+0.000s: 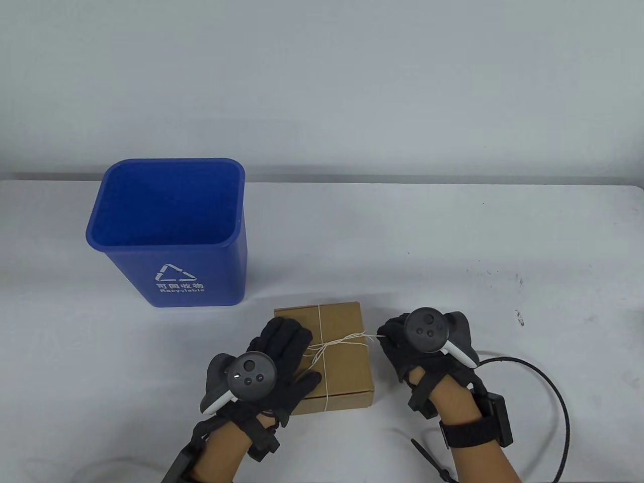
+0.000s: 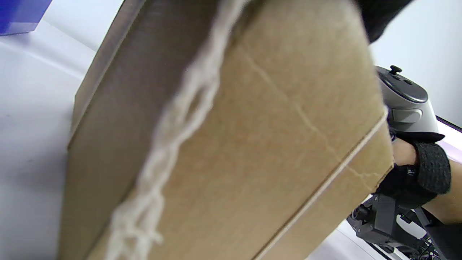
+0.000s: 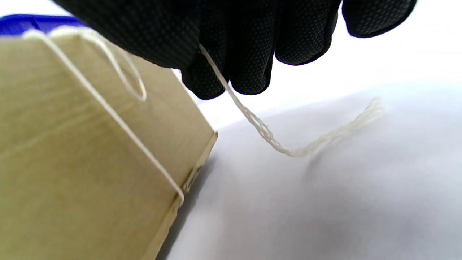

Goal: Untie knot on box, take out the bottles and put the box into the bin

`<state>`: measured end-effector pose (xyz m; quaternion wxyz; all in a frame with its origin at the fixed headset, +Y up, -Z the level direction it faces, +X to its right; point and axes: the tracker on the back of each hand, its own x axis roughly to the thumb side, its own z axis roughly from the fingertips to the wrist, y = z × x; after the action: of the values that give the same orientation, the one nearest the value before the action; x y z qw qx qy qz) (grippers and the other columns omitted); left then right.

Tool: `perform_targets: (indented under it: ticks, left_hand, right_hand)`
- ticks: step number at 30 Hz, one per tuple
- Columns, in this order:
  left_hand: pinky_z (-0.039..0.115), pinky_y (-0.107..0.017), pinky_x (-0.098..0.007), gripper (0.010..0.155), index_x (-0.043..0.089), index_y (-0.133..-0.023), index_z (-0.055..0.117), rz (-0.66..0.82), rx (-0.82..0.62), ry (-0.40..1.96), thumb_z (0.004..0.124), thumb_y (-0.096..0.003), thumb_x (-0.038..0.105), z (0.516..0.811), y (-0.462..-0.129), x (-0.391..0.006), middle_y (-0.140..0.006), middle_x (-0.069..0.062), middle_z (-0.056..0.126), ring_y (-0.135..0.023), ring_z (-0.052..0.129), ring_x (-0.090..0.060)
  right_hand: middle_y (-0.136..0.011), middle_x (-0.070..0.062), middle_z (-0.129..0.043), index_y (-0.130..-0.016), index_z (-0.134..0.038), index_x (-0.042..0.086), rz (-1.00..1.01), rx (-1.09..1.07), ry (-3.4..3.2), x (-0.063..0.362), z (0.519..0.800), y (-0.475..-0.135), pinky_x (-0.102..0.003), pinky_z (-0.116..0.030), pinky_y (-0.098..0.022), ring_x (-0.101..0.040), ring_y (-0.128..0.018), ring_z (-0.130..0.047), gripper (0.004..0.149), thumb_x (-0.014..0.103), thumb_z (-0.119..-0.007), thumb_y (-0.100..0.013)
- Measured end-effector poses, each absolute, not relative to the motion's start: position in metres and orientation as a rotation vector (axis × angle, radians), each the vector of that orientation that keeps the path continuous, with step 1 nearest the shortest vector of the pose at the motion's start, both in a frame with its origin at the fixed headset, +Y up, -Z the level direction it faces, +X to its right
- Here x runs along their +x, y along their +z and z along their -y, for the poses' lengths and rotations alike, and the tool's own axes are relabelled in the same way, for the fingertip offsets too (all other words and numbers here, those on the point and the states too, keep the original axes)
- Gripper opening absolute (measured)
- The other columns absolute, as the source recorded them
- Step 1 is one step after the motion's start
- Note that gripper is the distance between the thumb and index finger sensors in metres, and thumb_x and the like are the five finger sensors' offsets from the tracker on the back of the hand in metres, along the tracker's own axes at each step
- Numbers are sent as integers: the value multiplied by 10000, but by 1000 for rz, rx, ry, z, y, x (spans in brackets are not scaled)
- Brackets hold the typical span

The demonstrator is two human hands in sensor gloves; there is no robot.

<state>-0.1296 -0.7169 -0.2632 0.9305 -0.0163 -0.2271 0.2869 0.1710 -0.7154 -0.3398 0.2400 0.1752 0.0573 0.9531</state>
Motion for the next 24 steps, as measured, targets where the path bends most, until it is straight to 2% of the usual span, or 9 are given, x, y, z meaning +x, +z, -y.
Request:
perform_targets:
  ticks: [13,24]
  left_hand:
    - [303,-730,-759,830,203,-1179,364,464,-32,585,690,-522,591,717,-263,-130,-1209,-79,245,-1135,145,-429]
    - [303,-730,-759,830,204,-1180,360,462,-33,589,690,-523,592,717,-263,-130,-1209,-79,243,-1135,143,-427]
  right_hand:
    - [-848,-121,-831,-774,-843,112,-73,458,2479,191,695,-335,-678,-581,-587,-494,-843,-732,388,320,-638,-520]
    - [-826,-124,-841,-754,-847,109,28,221,2437,231,696,-342,-675,-598,-572,-497,-822,-751,381,317,-633,-517]
